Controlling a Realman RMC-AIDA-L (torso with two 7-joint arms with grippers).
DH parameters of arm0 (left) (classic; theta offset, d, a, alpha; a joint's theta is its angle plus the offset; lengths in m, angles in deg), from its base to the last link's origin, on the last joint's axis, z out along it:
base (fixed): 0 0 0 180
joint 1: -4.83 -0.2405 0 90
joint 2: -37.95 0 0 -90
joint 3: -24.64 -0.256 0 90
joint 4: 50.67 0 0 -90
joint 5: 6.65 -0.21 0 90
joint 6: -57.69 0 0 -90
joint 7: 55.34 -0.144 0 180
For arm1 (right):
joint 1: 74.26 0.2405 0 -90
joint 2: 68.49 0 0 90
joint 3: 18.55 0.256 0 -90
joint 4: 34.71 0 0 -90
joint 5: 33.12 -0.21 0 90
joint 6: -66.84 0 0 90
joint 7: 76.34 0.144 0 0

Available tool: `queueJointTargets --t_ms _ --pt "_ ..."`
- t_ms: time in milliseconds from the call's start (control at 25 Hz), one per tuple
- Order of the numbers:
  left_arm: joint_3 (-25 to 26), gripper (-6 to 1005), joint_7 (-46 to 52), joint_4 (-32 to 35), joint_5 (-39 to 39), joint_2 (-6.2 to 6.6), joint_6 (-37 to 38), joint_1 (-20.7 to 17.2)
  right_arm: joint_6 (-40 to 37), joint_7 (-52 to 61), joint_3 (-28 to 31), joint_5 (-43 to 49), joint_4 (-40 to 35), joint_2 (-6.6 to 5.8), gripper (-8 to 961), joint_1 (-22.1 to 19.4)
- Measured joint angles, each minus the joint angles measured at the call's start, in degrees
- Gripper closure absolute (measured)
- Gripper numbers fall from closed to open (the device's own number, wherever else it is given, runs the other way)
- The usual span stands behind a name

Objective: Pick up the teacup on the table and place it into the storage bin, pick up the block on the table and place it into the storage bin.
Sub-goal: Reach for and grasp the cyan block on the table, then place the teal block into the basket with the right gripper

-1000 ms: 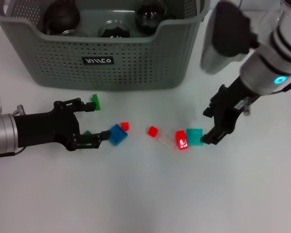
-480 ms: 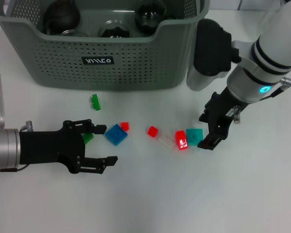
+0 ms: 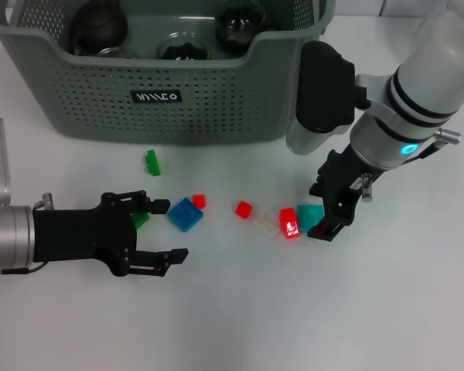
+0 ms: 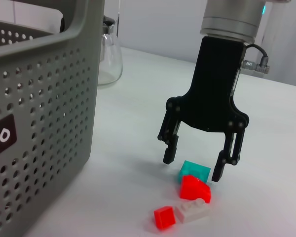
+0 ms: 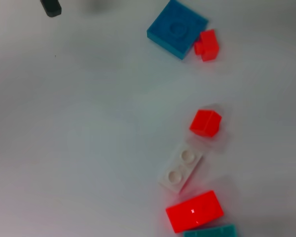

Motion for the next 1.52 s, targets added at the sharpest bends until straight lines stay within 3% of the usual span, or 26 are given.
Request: queueJointTargets --t_ms 640,720,800,960,1160,1320,1520 --pt "0.28 140 0.00 0.00 0.01 0.05 -0.60 -0.19 0.44 3.33 -2.92 -0.93 -0.73 -0.12 252 0.11" --pt "0.32 139 0.00 0.00 0.04 0.08 -0.61 -0.27 -1.13 4.24 -2.40 -0.85 -2.49 -0.38 469 -0.26" --pt "0.34 139 0.00 0.00 0.07 0.12 -0.61 -0.30 -3.68 4.96 -1.29 -0.63 -4.59 -0.58 488 -0.77" --pt "0.39 139 0.00 -0.01 0.11 0.22 -0.67 -0.39 -14.67 6.11 4.57 1.16 -13.36 -0.87 526 -2.63" --pt "0.47 139 -0.05 0.00 0.12 0.21 -0.74 -0.54 -29.48 6.87 17.02 -1.79 -30.45 -0.70 526 -3.44" --pt "0.49 139 -0.20 0.00 0.11 0.20 -0.78 -0.49 -30.14 6.74 25.54 -13.28 -35.92 -0.82 526 -1.23" --pt "0.47 139 -0.18 0.00 0.10 0.38 -0.76 -0.10 -21.86 5.92 32.34 -19.99 -29.67 -1.62 525 4.42"
